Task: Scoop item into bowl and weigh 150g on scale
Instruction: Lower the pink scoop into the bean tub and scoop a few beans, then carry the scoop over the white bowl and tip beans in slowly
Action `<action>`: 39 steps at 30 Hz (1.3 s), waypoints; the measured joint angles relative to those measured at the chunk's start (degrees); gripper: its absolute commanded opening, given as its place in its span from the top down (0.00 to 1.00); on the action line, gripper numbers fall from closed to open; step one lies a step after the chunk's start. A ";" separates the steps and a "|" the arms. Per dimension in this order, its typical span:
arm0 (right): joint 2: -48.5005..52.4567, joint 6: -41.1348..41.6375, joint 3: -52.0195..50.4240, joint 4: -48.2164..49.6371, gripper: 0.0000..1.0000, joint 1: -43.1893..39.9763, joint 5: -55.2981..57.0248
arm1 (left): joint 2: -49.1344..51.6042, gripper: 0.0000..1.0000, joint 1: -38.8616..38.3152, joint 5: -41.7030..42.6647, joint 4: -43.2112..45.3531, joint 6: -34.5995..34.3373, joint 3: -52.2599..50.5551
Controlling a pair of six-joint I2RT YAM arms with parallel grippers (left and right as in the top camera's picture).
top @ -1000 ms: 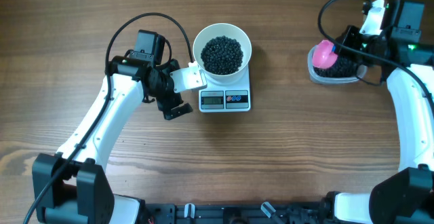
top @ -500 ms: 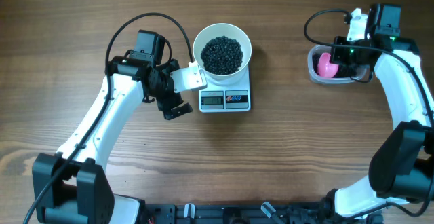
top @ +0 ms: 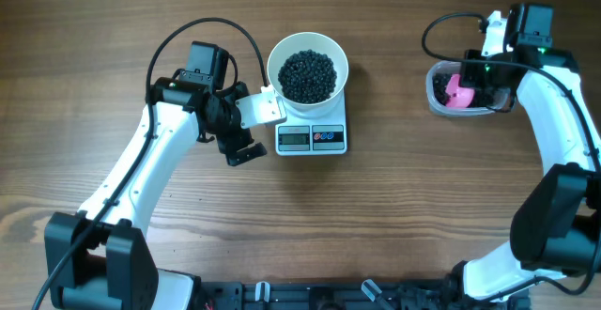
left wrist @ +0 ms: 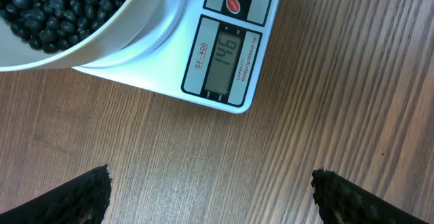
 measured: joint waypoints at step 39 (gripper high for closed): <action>0.20 9.92 0.17 0.26 0.96 -18.36 -26.60 | 0.00 0.00 0.00 0.00 -0.02 0.00 0.00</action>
